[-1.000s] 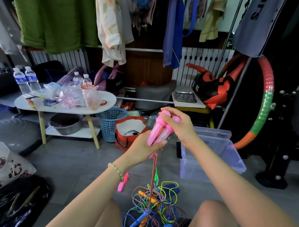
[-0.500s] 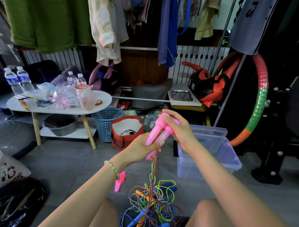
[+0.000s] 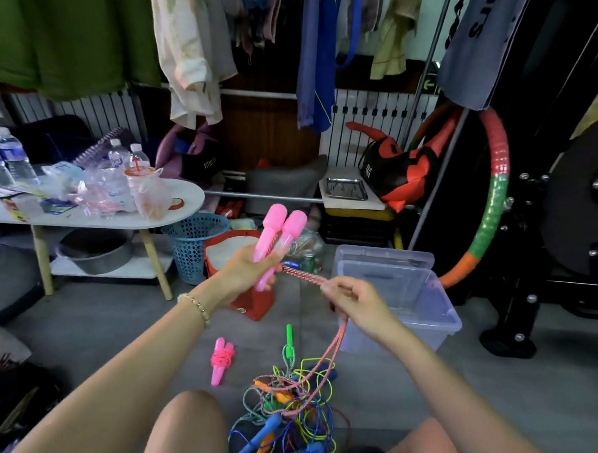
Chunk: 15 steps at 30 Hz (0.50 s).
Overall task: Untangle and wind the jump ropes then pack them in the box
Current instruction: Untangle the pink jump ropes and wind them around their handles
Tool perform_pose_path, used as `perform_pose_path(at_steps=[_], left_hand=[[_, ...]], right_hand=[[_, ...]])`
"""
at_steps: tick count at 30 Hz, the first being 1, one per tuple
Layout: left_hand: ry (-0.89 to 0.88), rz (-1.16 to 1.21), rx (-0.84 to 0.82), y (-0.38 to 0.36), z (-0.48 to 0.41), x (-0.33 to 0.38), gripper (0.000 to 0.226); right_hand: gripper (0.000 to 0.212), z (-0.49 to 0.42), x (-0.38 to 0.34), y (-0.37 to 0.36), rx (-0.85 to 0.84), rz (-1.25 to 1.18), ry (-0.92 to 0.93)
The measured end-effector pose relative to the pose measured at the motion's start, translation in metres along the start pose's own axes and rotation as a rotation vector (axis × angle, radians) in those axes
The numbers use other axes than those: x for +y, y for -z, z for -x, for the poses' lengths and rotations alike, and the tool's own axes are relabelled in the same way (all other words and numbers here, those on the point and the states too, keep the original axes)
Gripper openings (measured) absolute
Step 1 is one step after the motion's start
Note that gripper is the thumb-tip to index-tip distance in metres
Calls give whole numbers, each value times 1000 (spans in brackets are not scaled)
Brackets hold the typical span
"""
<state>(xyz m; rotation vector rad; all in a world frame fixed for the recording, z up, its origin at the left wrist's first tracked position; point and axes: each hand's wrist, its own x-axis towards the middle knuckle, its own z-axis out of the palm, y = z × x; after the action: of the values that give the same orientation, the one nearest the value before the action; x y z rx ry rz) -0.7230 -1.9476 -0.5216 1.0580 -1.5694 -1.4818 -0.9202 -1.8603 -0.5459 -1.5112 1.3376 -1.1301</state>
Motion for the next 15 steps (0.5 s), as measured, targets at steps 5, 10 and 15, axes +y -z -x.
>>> perform_pose_path(at_steps=[5, 10, 15], left_hand=[[24, -391, -312, 7, 5, 8, 12], [-81, -858, -565, -9, 12, 38, 22], [-166, -898, -643, -21, 29, 54, 26]], right_hand=[[14, -15, -52, 22, -11, 252, 224], [15, -37, -86, 22, -155, 590, 337], [12, -50, -93, 20, -268, 348, 237]])
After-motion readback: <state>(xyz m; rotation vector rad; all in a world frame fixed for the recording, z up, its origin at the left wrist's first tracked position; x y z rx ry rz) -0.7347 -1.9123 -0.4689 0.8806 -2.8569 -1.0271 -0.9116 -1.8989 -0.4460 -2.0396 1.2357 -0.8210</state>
